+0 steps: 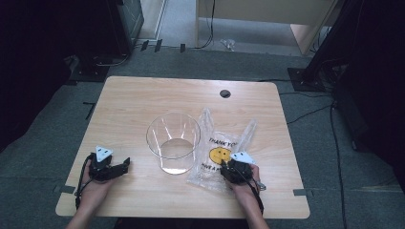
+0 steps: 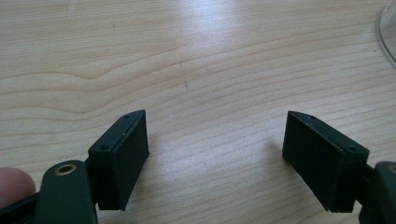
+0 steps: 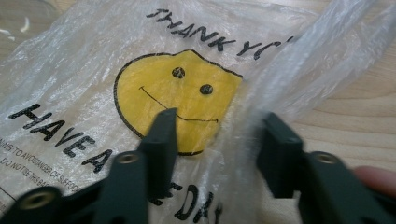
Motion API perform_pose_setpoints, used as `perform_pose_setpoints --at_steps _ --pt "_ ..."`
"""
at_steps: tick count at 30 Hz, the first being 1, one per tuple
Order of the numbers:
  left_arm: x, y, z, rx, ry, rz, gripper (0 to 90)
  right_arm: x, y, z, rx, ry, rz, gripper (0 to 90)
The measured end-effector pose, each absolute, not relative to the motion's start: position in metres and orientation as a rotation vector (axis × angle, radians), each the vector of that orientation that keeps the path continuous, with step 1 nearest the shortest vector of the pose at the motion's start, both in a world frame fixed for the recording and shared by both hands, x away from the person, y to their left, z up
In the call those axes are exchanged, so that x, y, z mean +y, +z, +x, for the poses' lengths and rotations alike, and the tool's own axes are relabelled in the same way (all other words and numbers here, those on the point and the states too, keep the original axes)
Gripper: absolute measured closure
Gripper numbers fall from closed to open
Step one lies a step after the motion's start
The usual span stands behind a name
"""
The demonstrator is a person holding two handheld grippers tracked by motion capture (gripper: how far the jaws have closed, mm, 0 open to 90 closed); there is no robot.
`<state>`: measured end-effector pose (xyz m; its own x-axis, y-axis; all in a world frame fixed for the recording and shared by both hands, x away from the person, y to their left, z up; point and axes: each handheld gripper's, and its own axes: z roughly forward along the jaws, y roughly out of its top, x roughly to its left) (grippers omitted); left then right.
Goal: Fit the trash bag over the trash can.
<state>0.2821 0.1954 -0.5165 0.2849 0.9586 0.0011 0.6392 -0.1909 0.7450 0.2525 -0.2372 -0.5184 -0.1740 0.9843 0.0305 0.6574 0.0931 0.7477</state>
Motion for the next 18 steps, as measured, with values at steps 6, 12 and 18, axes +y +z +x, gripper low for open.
perform_pose_setpoints --at_steps 6,12,18 --pt "0.195 -0.517 0.282 1.429 0.640 1.917 21.8 -0.252 -0.516 0.243 1.946 0.904 1.580 69.6" --pt "0.195 -0.517 0.282 1.429 0.640 1.917 21.8 -0.267 -0.507 0.233 1.989 0.896 1.608 31.8" --pt "0.195 -0.517 0.282 1.429 0.640 1.917 21.9 -0.281 -0.491 0.250 1.901 0.919 1.696 18.9"
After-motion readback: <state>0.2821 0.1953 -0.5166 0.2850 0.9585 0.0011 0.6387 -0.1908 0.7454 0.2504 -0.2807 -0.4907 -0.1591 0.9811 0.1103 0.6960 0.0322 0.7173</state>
